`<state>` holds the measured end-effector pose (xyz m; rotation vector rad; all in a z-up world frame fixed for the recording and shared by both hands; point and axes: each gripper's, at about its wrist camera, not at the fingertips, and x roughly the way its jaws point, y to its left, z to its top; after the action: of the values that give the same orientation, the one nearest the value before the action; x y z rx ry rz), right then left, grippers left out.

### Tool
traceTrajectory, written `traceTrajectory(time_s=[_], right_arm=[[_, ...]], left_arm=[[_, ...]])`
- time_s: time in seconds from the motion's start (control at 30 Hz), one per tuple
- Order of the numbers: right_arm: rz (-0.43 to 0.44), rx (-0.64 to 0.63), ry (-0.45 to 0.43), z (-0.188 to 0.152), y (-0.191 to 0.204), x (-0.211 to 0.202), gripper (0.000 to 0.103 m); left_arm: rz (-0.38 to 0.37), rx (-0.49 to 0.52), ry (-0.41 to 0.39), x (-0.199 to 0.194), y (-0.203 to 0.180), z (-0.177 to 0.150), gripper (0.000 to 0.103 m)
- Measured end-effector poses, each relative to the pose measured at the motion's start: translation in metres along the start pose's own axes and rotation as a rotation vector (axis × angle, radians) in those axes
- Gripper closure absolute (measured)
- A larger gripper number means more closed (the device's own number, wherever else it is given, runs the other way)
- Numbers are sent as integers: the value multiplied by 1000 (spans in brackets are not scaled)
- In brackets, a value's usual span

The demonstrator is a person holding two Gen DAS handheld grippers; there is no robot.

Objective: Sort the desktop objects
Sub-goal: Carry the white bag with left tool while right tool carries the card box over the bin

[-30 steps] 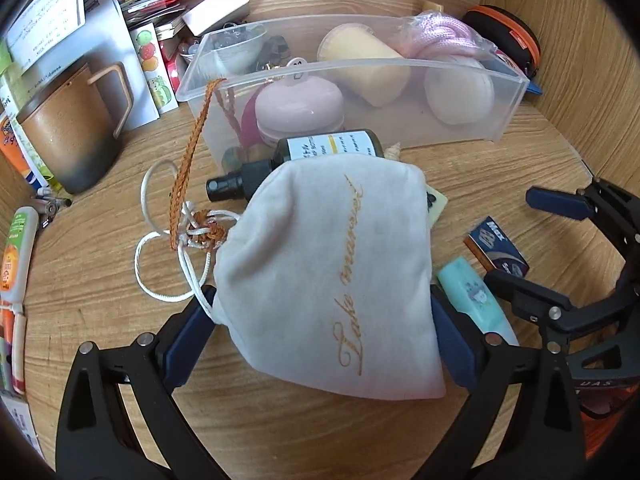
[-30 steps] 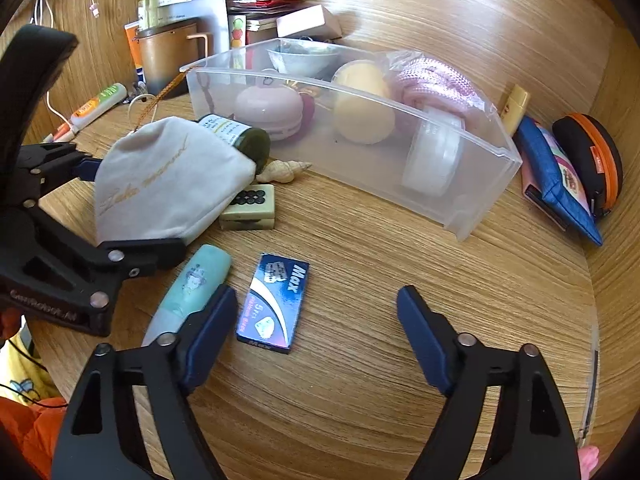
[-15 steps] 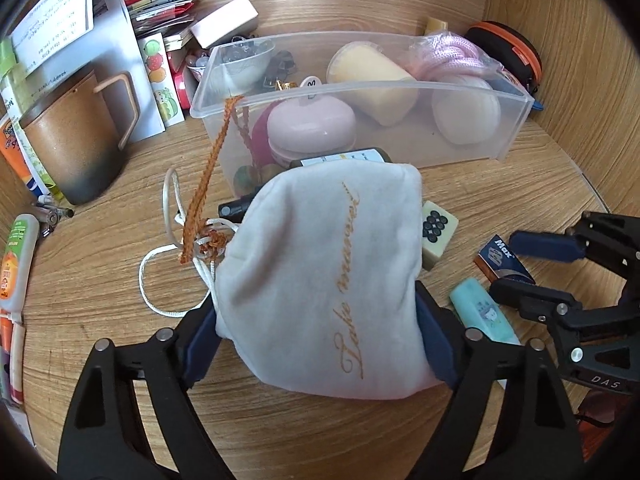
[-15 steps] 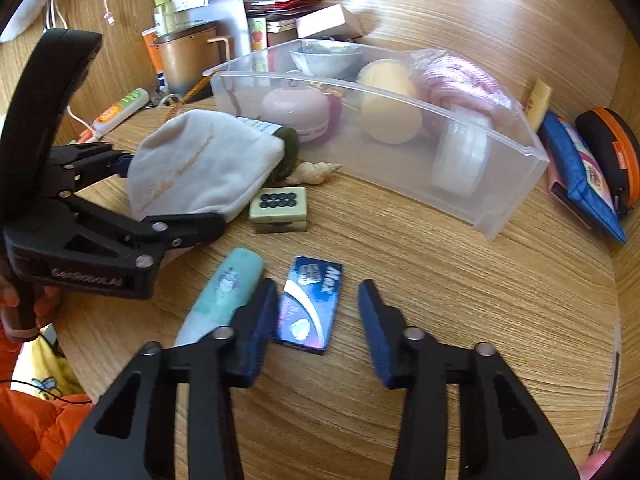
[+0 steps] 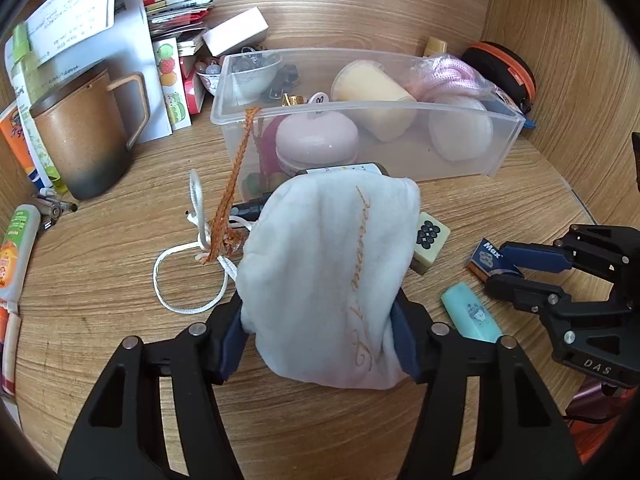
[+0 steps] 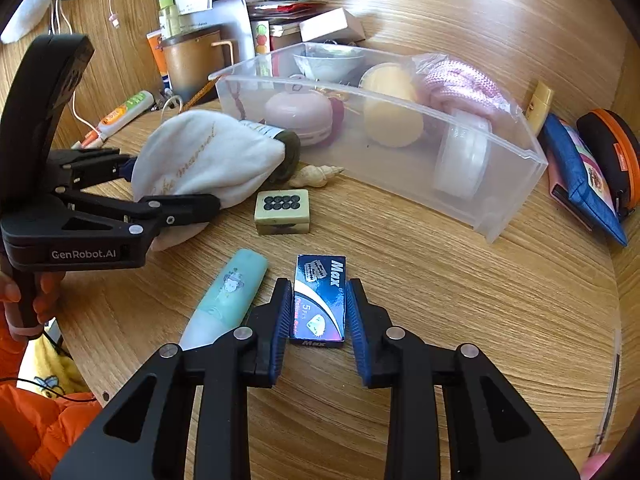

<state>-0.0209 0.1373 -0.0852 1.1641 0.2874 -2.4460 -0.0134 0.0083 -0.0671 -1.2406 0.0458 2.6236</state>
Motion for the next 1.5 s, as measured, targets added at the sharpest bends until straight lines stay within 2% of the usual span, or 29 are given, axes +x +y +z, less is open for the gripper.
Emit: traceTrajectory(time_s=[0.33, 0.77, 1.5], right_arm=[[-27, 12, -59, 4, -7, -17, 78], [-58, 14, -158, 23, -12, -40, 78], [-64, -3, -249, 55, -17, -55, 78]], left_arm=[[-10, -16, -41, -16, -2, -2, 47], [-6, -44, -108, -40, 6, 6, 48], [3, -45, -212, -72, 24, 51, 48]])
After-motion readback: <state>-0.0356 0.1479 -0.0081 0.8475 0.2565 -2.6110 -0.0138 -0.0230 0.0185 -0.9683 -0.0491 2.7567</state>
